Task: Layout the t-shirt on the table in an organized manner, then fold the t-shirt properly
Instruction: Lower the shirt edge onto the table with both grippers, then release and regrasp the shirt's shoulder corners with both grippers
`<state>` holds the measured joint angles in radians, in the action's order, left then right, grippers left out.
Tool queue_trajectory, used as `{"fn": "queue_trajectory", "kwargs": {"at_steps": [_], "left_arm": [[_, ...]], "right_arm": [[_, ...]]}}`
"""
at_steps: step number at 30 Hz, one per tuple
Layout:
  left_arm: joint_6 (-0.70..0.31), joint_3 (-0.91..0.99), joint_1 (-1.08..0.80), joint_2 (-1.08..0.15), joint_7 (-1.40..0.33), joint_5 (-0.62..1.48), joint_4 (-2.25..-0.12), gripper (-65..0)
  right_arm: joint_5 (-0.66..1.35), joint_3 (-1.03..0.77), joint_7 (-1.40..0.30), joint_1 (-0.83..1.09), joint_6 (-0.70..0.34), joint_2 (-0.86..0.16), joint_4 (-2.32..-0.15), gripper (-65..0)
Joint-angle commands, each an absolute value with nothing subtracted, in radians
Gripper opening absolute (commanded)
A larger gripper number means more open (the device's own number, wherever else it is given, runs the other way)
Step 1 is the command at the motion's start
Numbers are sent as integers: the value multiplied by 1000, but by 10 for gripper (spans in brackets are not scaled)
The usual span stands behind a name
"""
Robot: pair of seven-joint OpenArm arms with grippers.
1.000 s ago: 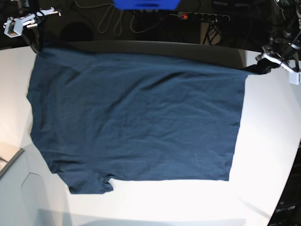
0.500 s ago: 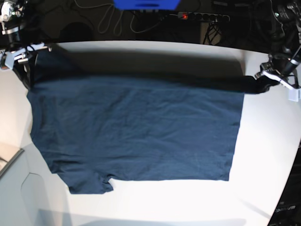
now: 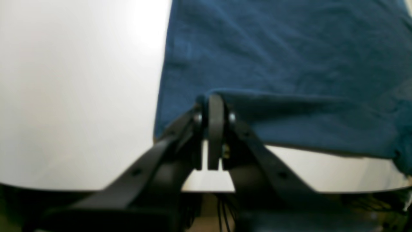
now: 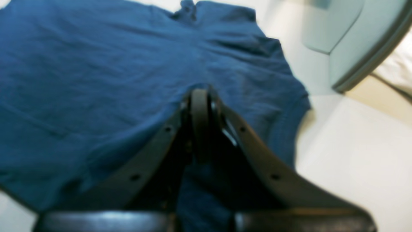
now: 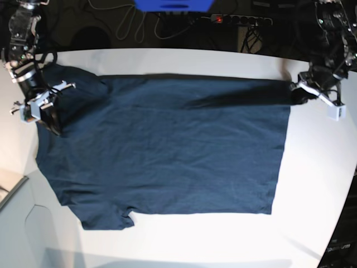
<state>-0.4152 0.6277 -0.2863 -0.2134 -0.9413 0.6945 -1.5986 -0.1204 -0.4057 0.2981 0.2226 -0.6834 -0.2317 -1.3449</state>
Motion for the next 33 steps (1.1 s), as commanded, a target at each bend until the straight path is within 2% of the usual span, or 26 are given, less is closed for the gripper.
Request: {"fn": "queue_trajectory", "kwargs": {"at_steps": [1, 10, 14, 22, 33], "left_arm": [[-420, 634, -282, -225, -926, 694, -1613, -650], [-420, 634, -259, -225, -926, 685, -1612, -650], [-420, 634, -242, -226, -926, 684, -1612, -650], [-420, 630, -177, -217, -926, 562, -1610, -650], [-420, 628, -84, -217, -926, 553, -1484, -650]], "right_arm": [[-119, -412, 329, 189, -698, -248, -1340, -650], [-143, -358, 321, 44, -698, -257, -1257, -650], [-214, -321, 321, 5, -698, -269, -1213, -650], [-254, -321, 328, -88, -698, -269, -1104, -650], [-254, -317, 321, -114, -698, -254, -1101, -650]]}}
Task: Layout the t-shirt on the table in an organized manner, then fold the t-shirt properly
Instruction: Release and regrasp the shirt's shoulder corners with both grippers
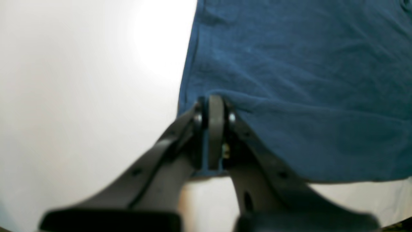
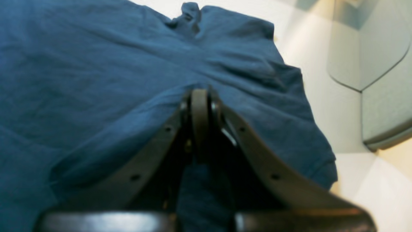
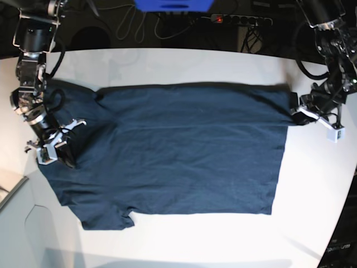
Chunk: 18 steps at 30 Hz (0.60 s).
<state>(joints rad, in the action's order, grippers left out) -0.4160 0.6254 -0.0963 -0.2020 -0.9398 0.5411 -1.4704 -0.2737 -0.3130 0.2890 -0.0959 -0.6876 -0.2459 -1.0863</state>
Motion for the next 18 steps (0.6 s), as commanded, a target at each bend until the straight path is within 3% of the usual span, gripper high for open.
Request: {"fn": "queue_trajectory", "kwargs": {"at_steps": [1, 11, 14, 18], "left_arm": [[-420, 628, -77, -217, -926, 553, -1483, -650], [-420, 624, -64, -214, -924, 552, -1458, -649], [-420, 587, -64, -225, -924, 553, -1419, -613], [-420, 581, -62, -219, -908, 555, -1405, -496]], "right_arm": [[-254, -317, 321, -113, -698, -252, -1101, -650], [-255, -314, 308, -117, -698, -248, -1101, -642], [-255, -314, 242, -117, -698, -248, -1101, -528], [-254, -323, 217, -116, -698, -248, -1112, -346]]}}
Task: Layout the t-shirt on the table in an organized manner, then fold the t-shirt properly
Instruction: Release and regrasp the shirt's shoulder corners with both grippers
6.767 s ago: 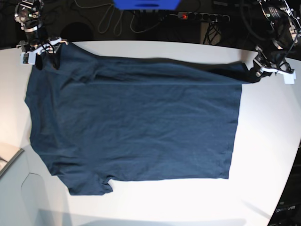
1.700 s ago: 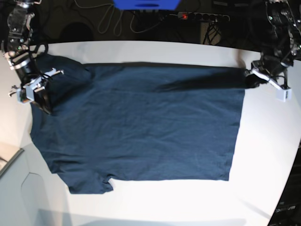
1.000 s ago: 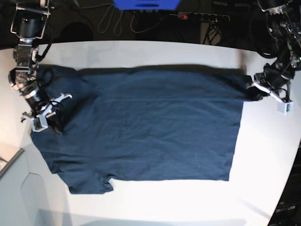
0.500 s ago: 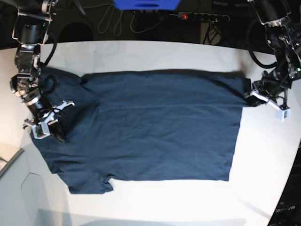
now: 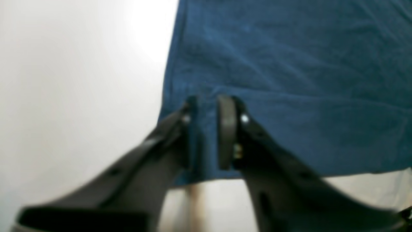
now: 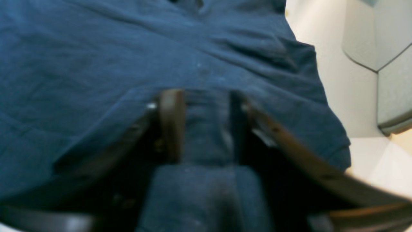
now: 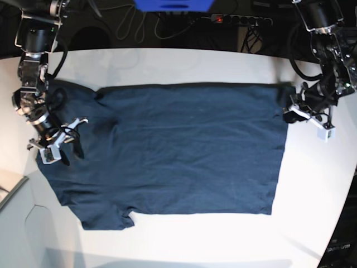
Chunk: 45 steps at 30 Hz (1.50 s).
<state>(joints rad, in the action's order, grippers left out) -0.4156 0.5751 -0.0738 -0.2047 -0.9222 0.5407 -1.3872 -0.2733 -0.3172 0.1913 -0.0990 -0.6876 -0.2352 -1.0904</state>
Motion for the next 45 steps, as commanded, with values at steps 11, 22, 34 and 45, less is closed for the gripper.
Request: {"fn": "queue_trajectory", "kwargs": {"at_steps": [11, 22, 34, 45], "left_arm": [[-418, 579, -110, -214, -843, 565, -1449, -58], [-418, 622, -193, -154, -794, 553, -1331, -25], [-418, 568, -162, -151, -722, 561, -1259, -34], [-420, 544, -110, -131, -720, 562, -1253, -530]], "right_arm": [[-248, -463, 219, 10, -698, -213, -1216, -239], [-248, -478, 220, 205, -698, -142, -1340, -239], [-246, -596, 220, 251, -698, -142, -1339, -235], [-245, -633, 211, 275, -698, -142, -1333, -235]]}}
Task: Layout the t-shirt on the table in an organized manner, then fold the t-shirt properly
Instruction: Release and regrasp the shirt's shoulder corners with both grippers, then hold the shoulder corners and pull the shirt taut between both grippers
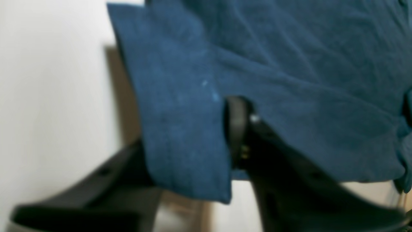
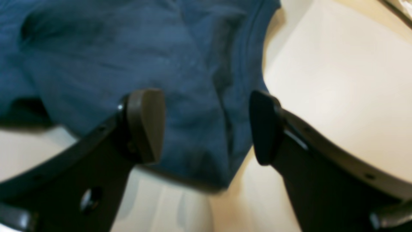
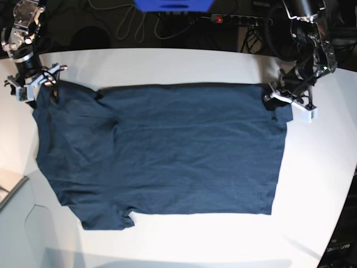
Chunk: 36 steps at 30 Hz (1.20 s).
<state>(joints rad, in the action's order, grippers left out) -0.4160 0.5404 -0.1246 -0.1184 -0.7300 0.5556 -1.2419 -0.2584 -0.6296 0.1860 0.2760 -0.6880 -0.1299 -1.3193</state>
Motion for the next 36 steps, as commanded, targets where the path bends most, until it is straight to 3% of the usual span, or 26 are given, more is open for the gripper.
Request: {"fn": "queue_trajectory", "kwargs": {"at_steps": [1, 3, 9, 31, 33, 36], "left_arm": [[-420, 544, -105, -133, -720, 559, -1253, -573], [-420, 544, -99, -133, -728, 553, -1253, -650], [-420, 544, -99, -163, -727, 562, -1253, -650], [-420, 545, -79, -191, -722, 553, -1253, -650], [-420, 545, -79, -191, -722, 553, -1253, -650], [-420, 545, -77, -191, -722, 552, -1253, -650]], "right_arm": [[-245, -633, 211, 275, -698, -142, -1330, -235], [-246, -633, 219, 272, -698, -142, -1287, -235], [-248, -631, 219, 223, -698, -170, -1176, -236], [-251, -545, 217, 223, -698, -176, -1145, -244], [-251, -545, 217, 223, -698, -176, -1144, -285], [-251, -545, 217, 223, -698, -176, -1144, -402]]}}
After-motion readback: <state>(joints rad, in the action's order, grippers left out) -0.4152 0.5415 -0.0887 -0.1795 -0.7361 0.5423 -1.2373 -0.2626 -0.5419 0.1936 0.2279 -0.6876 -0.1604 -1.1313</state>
